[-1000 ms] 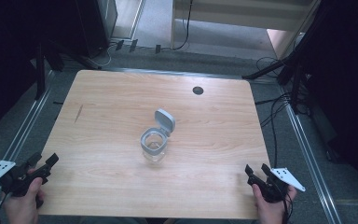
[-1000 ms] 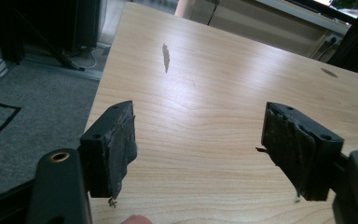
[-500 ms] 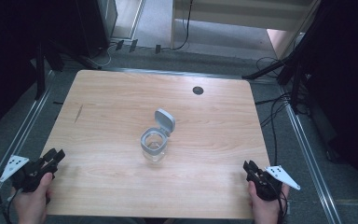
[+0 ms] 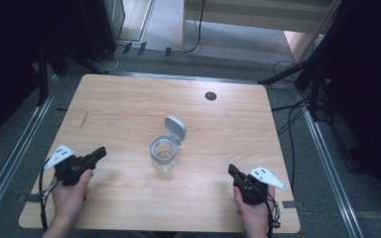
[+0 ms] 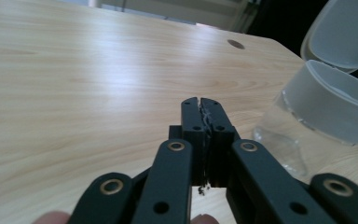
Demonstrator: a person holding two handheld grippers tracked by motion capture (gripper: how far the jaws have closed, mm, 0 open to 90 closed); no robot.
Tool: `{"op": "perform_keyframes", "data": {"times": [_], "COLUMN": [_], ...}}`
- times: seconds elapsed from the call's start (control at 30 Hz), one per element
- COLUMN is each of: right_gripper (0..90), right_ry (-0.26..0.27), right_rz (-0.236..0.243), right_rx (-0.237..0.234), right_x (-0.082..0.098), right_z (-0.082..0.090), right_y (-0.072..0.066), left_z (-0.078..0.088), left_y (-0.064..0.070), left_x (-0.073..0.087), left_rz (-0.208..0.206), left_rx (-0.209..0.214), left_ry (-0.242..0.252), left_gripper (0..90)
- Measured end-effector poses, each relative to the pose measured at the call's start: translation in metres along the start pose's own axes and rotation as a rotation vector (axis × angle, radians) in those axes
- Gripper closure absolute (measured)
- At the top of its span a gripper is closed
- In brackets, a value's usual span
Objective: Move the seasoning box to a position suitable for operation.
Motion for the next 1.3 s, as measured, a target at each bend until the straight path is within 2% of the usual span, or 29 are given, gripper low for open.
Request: {"op": "perform_keyframes", "data": {"times": [0.03,0.1,0.13,0.17,0.2,0.23,0.3,0.47,0.63,0.73,1.0,1.3], "right_gripper": [90.0,90.0,90.0,90.0,90.0,90.0,90.0,90.0,90.0,90.0,90.0,90.0], "right_ry": [-0.006,-0.012,-0.012,-0.014,-0.016,-0.016,-0.010,-0.014,-0.028,-0.040,-0.043,-0.043], "right_rz": [0.013,0.007,0.007,0.002,0.002,0.002,0.011,0.024,0.044,0.052,0.065,0.066], "right_rx": [-0.033,-0.064,-0.064,-0.096,-0.105,-0.105,-0.124,-0.152,-0.167,-0.171,-0.170,-0.156], "right_x": [-0.001,-0.002,-0.002,-0.004,-0.005,-0.005,-0.010,-0.017,-0.019,-0.016,-0.013,-0.014], "right_z": [-0.010,-0.018,-0.018,-0.026,-0.030,-0.030,-0.043,-0.061,-0.075,-0.079,-0.081,-0.084], "right_y": [-0.019,-0.035,-0.035,-0.049,-0.055,-0.055,-0.070,-0.092,-0.108,-0.113,-0.117,-0.108], "left_z": [-0.013,-0.026,-0.026,-0.031,-0.042,-0.042,-0.056,-0.074,-0.080,-0.081,-0.075,-0.067], "left_y": [0.009,0.018,0.018,0.022,0.030,0.030,0.041,0.056,0.069,0.073,0.082,0.097], "left_x": [-0.002,-0.002,-0.002,-0.002,-0.001,-0.001,0.000,0.003,0.004,0.006,0.008,0.017], "left_rz": [-0.009,-0.010,-0.010,-0.008,-0.014,-0.014,-0.020,-0.048,-0.070,-0.082,-0.113,-0.130], "left_rx": [0.026,0.047,0.047,0.061,0.080,0.080,0.109,0.129,0.169,0.182,0.183,0.195], "left_ry": [-0.010,-0.021,-0.021,-0.029,-0.043,-0.043,-0.061,-0.087,-0.092,-0.099,-0.096,-0.103], "left_gripper": [90.0,90.0,90.0,90.0,90.0,90.0,90.0,90.0,90.0,90.0,90.0,90.0]}}
Point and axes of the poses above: each handheld gripper's, and its own axes: z roughly backward along the jaws, x roughly out of its underside, y roughly to its right, the point moved 10 cm from there along -z, roughly forward along the jaws
